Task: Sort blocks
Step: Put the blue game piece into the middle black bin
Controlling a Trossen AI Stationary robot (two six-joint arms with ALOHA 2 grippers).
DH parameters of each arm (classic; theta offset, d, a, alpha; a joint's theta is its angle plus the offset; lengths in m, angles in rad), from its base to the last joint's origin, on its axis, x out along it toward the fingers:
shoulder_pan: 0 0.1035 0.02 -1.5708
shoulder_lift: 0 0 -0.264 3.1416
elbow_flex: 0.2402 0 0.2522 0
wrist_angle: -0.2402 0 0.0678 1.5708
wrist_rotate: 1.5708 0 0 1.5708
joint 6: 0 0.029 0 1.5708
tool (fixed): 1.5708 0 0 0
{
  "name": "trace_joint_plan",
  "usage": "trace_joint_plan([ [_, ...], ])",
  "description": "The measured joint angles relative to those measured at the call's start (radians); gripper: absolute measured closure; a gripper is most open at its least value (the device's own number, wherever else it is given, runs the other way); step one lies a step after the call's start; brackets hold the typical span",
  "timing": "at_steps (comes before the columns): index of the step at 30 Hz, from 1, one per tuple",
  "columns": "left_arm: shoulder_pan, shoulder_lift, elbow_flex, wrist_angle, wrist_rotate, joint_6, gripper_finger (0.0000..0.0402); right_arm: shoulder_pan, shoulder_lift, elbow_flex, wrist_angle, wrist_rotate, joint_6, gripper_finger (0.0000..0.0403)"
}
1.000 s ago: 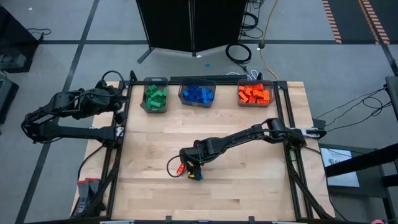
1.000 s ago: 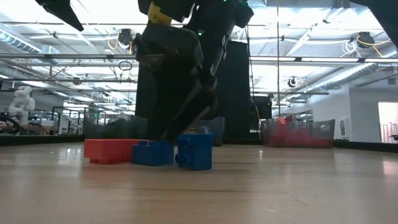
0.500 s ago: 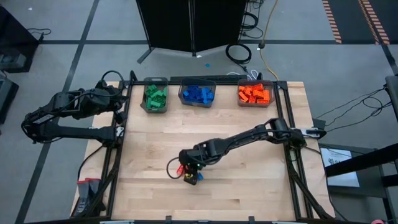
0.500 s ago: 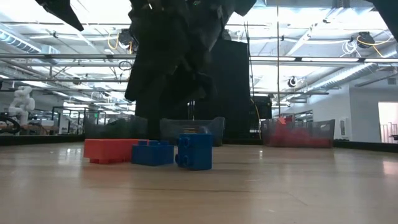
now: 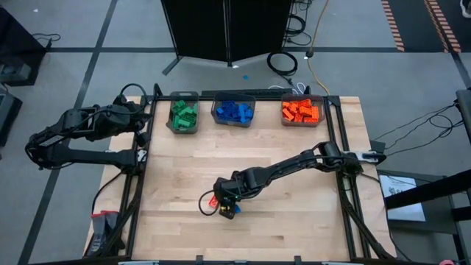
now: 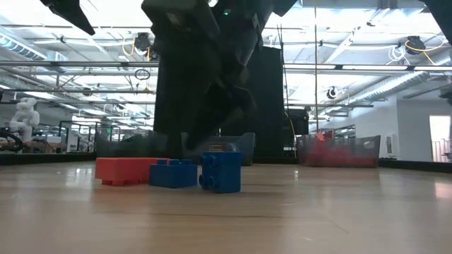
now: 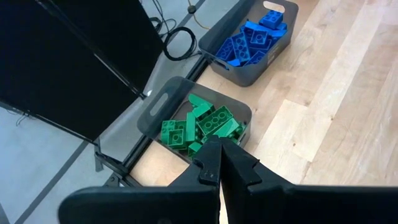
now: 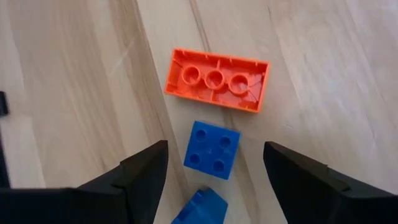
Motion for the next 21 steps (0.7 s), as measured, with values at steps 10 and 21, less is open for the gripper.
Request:
trace_joint_plan([
  [10, 0.000, 0.000, 0.000, 0.000, 0.009, 0.001, 0.0401, 0.000, 0.000, 0.000, 0.007, -0.003, 0.005, 0.0095],
  [21, 0.000, 0.000, 0.000, 0.000, 0.023, 0.001, 0.0402, 0.004, 0.013, 0.001, 0.022, 0.007, 0.019, 0.0090],
])
